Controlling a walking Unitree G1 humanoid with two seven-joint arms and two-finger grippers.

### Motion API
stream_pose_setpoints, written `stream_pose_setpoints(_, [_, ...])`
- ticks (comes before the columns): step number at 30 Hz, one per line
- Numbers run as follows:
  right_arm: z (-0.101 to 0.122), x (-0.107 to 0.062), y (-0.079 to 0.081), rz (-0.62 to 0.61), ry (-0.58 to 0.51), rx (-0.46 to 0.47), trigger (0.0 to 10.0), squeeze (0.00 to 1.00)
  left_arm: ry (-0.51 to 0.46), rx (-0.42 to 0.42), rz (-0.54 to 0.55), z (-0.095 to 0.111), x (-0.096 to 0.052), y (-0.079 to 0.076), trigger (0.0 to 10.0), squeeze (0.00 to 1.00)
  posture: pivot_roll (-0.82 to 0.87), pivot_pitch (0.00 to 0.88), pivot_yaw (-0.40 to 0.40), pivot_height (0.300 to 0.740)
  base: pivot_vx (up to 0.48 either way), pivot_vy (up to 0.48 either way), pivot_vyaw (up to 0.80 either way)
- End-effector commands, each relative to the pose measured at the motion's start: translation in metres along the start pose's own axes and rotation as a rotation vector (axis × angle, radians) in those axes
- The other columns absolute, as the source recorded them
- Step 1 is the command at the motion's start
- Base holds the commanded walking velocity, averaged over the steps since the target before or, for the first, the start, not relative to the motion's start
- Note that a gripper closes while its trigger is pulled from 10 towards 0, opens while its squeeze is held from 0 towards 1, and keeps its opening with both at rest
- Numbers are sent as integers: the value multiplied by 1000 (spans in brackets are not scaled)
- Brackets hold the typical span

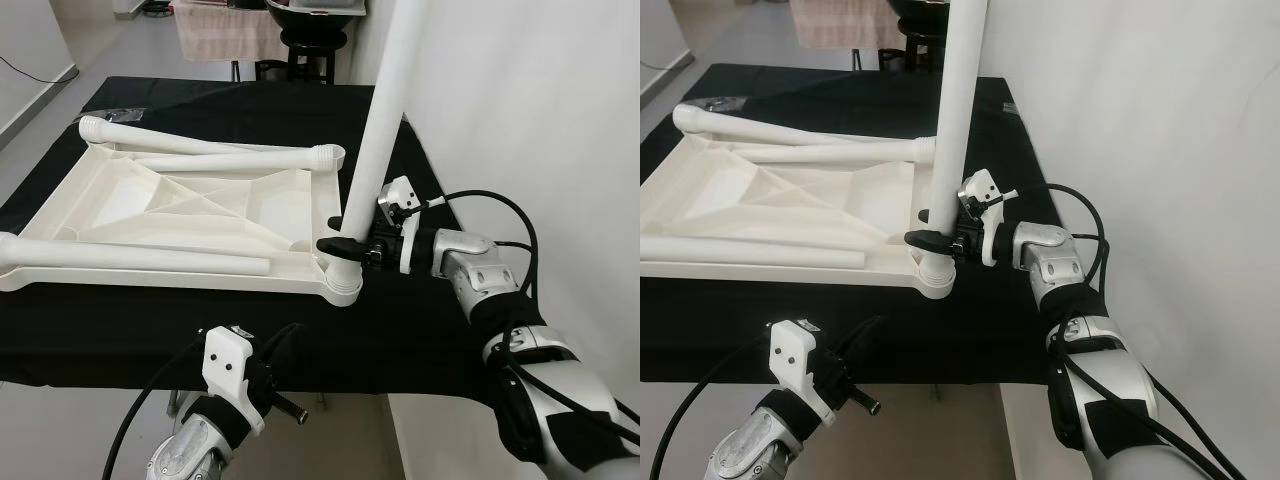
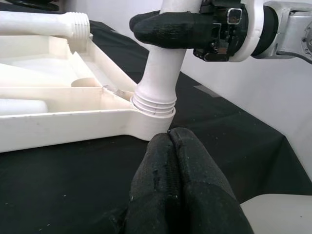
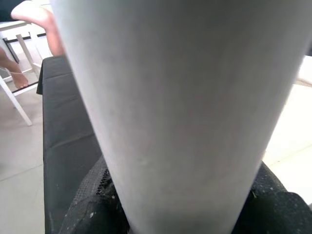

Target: Building children table

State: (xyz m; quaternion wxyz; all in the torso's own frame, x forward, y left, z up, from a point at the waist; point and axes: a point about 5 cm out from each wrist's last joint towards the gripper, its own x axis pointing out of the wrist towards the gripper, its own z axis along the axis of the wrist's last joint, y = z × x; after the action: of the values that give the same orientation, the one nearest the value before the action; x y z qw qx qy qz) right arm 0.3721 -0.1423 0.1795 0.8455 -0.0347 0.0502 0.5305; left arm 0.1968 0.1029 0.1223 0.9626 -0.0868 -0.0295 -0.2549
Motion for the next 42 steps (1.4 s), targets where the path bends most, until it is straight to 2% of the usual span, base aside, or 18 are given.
stream_pose_setpoints(1, [-11, -5, 0, -23, 10, 29, 0, 0, 7, 2, -2, -2, -2, -1, 10000, 0, 110, 72, -92, 740, 0, 0, 0])
stream_pose_setpoints(3, [-21, -10, 0, -87, 35, 22, 0, 0, 7, 2, -2, -1, -2, -1, 10000, 0, 108, 74, -88, 740, 0, 0, 0])
stream_pose_setpoints(4, [-40, -11, 4, -261, 98, 39, 0, 0, 8, 3, -2, -1, -4, 2, 10000, 0, 105, 78, -83, 740, 0, 0, 0])
stream_pose_setpoints(5, [-49, -5, 6, -542, 109, 80, 0, 0, 9, 5, -2, 0, -5, 4, 10000, 0, 89, 86, -72, 740, 0, 0, 0])
stream_pose_setpoints(6, [-49, -5, 6, -542, 109, 80, 0, 0, 9, 5, -2, 0, -5, 4, 10000, 0, 89, 86, -72, 740, 0, 0, 0])
stream_pose_setpoints(7, [-59, -4, 15, -791, 86, 187, 0, 0, 10, 5, -1, 0, -6, 6, 10000, 0, 82, 88, -70, 740, 0, 0, 0])
stream_pose_setpoints(8, [-64, 0, 36, -850, 98, 167, 0, 0, 13, 5, -4, 1, -6, 8, 10000, 0, 114, 102, -54, 740, 0, 0, 0])
stream_pose_setpoints(11, [-51, 10, 50, -770, 65, 41, 0, 0, 20, 10, -4, 0, -7, 11, 10000, 0, 90, 81, -39, 740, 0, 0, 0])
stream_pose_setpoints(18, [-56, 13, 40, -765, 84, 110, 0, 0, 17, 2, -6, 1, -5, 11, 10000, 0, 116, 78, -67, 740, 0, 0, 0])
stream_pose_setpoints(19, [-55, 24, 47, -723, 100, 85, 2275, 0, 9, 1, 4, 2, -4, 11, 10000, 0, 114, 72, -67, 740, 0, 0, 0])
stream_pose_setpoints(20, [-55, 24, 47, -723, 100, 85, 2275, 0, 9, 1, 4, 2, -4, 11, 10000, 0, 114, 72, -67, 740, 0, 0, 0])
stream_pose_setpoints(21, [-54, 27, 49, -713, 113, 68, 10000, 0, 8, 2, 6, 2, -4, 11, 10000, 0, 111, 69, -62, 740, 0, 0, 0])
stream_pose_setpoints(22, [-47, 30, 54, -671, 86, 80, 10000, 1000, 9, 2, 4, 2, -4, 11, 10000, 0, 104, 67, -56, 740, 0, 0, 0])
stream_pose_setpoints(25, [-44, 31, 55, -647, 73, 82, 10000, 1000, 9, 2, 2, 2, -3, 11, 10000, 0, 103, 66, -56, 740, 0, 0, 0])
stream_pose_setpoints(32, [-18, 30, 45, -440, -56, 75, 10000, 984, 7, 0, -3, 2, -1, 9, 10000, 0, 98, 60, -65, 740, 0, 0, 0])
stream_pose_setpoints(33, [-2, 27, 39, -241, -102, 18, 10000, 0, 6, -1, -3, 1, 0, 8, 10000, 0, 100, 52, -67, 740, 0, 0, 0])
stream_pose_setpoints(38, [5, 26, 30, -69, -77, -53, 10000, 0, 7, -3, -3, 0, 1, 9, 10000, 0, 105, 46, -74, 740, 0, 0, 0])
stream_pose_setpoints(42, [4, 26, 21, -22, -35, -31, 10000, 0, 7, -4, -3, -1, 2, 8, 10000, 0, 112, 43, -81, 740, 0, 0, 0])
